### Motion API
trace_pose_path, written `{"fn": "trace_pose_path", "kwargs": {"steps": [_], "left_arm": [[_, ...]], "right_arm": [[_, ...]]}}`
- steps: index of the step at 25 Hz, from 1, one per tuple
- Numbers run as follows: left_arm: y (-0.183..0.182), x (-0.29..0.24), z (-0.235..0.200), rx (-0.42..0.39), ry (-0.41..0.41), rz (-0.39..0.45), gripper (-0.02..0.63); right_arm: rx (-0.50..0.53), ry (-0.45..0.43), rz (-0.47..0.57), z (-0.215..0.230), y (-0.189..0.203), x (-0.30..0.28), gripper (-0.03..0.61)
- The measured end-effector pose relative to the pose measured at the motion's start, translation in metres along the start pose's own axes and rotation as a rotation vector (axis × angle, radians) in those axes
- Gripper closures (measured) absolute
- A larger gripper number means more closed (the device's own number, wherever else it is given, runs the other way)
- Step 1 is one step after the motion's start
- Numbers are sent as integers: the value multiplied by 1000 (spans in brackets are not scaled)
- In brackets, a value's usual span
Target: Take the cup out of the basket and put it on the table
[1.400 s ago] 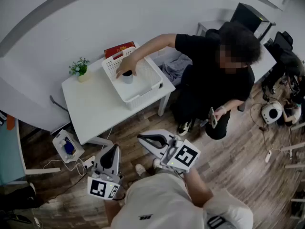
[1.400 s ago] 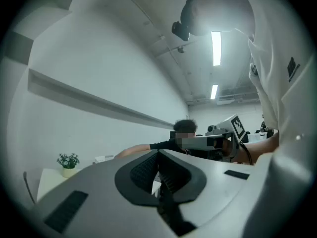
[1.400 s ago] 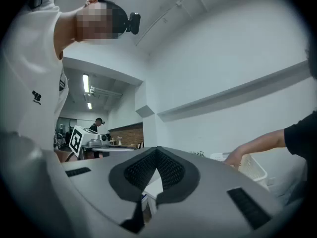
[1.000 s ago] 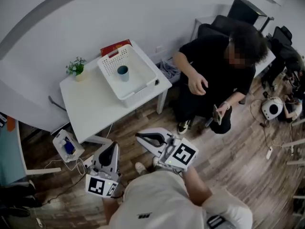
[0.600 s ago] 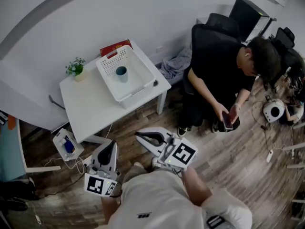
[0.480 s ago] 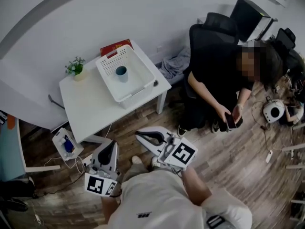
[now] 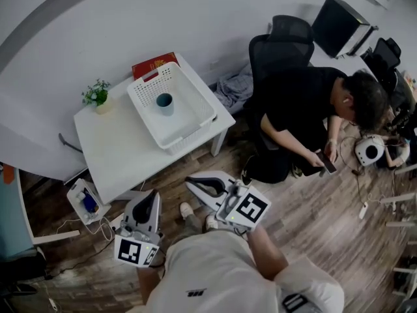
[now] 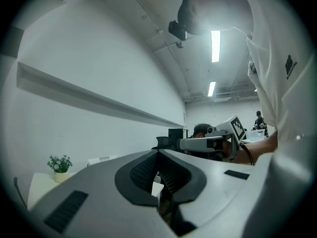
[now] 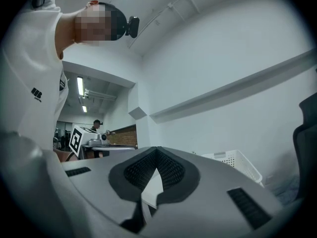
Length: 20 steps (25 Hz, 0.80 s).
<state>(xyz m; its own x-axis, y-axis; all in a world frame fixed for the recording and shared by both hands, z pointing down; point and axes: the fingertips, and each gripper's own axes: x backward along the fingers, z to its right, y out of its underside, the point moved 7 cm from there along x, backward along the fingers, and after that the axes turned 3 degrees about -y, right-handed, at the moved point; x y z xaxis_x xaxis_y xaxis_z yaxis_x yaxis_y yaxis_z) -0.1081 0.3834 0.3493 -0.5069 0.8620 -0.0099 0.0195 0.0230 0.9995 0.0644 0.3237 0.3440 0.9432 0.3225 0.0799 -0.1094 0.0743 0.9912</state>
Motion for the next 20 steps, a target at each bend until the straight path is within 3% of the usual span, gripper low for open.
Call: {"fn": "trace_pose_path", "kwargs": {"steps": [20], "left_arm": [[5,-40,-106,42,126,7,604]], "right_arm": [[35,103,-52,46,9,-88,566]]}}
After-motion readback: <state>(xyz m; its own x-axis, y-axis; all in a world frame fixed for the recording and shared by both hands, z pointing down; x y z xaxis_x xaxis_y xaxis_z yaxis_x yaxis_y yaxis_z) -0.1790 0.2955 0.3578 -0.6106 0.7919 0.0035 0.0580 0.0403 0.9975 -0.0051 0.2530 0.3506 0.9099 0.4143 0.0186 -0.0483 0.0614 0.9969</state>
